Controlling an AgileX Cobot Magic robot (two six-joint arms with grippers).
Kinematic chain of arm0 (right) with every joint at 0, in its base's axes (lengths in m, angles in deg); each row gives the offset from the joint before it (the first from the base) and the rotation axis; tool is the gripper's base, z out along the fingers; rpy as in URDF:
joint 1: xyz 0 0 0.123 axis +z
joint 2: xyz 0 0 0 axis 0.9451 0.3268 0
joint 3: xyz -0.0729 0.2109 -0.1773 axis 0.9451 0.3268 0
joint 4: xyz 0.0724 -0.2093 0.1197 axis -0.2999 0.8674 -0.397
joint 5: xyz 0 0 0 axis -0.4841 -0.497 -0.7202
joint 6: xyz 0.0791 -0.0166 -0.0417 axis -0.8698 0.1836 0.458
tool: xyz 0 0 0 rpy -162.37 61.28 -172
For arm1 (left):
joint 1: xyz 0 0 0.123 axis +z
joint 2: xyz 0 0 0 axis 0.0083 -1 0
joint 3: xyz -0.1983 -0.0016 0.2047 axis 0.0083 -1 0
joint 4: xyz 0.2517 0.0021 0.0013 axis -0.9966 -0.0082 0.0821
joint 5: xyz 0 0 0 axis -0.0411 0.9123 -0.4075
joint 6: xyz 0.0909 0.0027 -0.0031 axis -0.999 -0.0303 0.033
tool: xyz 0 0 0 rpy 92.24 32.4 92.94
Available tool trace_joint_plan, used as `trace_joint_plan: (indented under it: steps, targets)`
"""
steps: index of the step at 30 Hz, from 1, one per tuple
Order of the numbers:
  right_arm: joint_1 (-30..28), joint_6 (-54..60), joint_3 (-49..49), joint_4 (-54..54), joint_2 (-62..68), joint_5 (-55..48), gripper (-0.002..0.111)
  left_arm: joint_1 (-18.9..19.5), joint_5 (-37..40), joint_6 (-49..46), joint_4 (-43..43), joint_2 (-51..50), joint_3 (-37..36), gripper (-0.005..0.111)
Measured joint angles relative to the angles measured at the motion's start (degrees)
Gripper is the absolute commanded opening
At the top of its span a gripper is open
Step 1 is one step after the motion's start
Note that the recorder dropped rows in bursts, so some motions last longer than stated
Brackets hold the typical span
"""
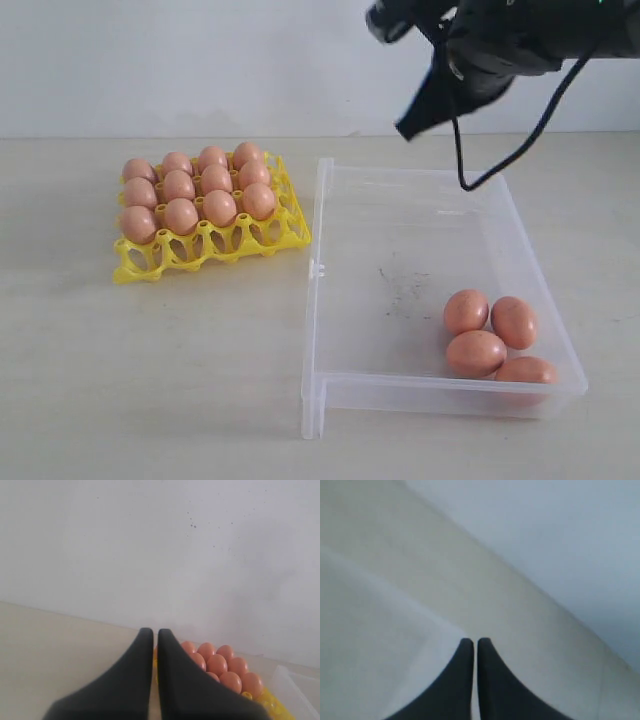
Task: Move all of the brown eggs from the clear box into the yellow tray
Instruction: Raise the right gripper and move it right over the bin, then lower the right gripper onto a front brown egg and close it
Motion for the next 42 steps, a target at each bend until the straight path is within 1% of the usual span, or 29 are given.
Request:
trace_joint_plan:
  steps: [1, 3, 6, 9, 10, 12, 13, 14, 15, 16, 17, 24, 27, 34, 42]
  targets:
    - [-0.61, 6.7, -0.01, -4.04, 0.0, -3.59, 0.0, 0.0, 0.0, 0.0, 0.0, 0.0, 0.0, 0.004]
    - [-2.46, 18.7, 0.1, -16.12, 0.0, -9.42, 0.0, 0.0, 0.0, 0.0, 0.0, 0.0, 0.0, 0.004]
    - [-6.07, 31.33, 0.19, -35.16, 0.0, -15.32, 0.0, 0.0, 0.0, 0.0, 0.0, 0.0, 0.0, 0.004]
    - [-9.33, 37.52, 0.44, -51.65, 0.0, -19.04, 0.0, 0.0, 0.0, 0.0, 0.0, 0.0, 0.0, 0.004]
    - [-10.03, 38.08, 0.44, -54.35, 0.0, -19.48, 0.0, 0.0, 0.0, 0.0, 0.0, 0.0, 0.0, 0.004]
    - [-10.65, 37.67, 0.44, -58.81, 0.0, -19.96, 0.006, 0.0, 0.0, 0.0, 0.0, 0.0, 0.0, 0.004]
    - [-10.76, 37.26, 0.52, -59.37, 0.0, -20.09, 0.016, 0.0, 0.0, 0.0, 0.0, 0.0, 0.0, 0.004]
    - [-10.75, 36.61, 0.66, -59.69, 0.0, -20.37, 0.024, 0.0, 0.0, 0.0, 0.0, 0.0, 0.0, 0.004]
    - [-10.75, 36.17, 0.98, -59.68, 0.0, -20.37, 0.041, 0.0, 0.0, 0.0, 0.0, 0.0, 0.0, 0.004]
    - [-10.75, 35.08, 1.99, -59.55, 0.0, -20.37, 0.048, 0.0, 0.0, 0.0, 0.0, 0.0, 0.0, 0.004]
    - [-10.75, 34.49, 2.51, -59.46, 0.0, -20.37, 0.057, 0.0, 0.0, 0.0, 0.0, 0.0, 0.0, 0.004]
    - [-10.75, 24.32, 8.01, -61.11, 1.4, -16.38, 0.057, 0.0, 0.0, 0.0, 0.0, 0.0, 0.0, 0.004]
    - [-10.75, 22.72, 9.46, -63.56, 3.39, -13.23, 0.057, 0.0, 0.0, 0.0, 0.0, 0.0, 0.0, 0.004]
    - [-9.22, 19.13, 9.73, -63.68, 6.35, -9.84, 0.057, 0.0, 0.0, 0.0, 0.0, 0.0, 0.0, 0.004]
    - [-9.12, 17.59, 9.73, -63.53, 9.24, -6.75, 0.057, 0.0, 0.0, 0.0, 0.0, 0.0, 0.0, 0.004]
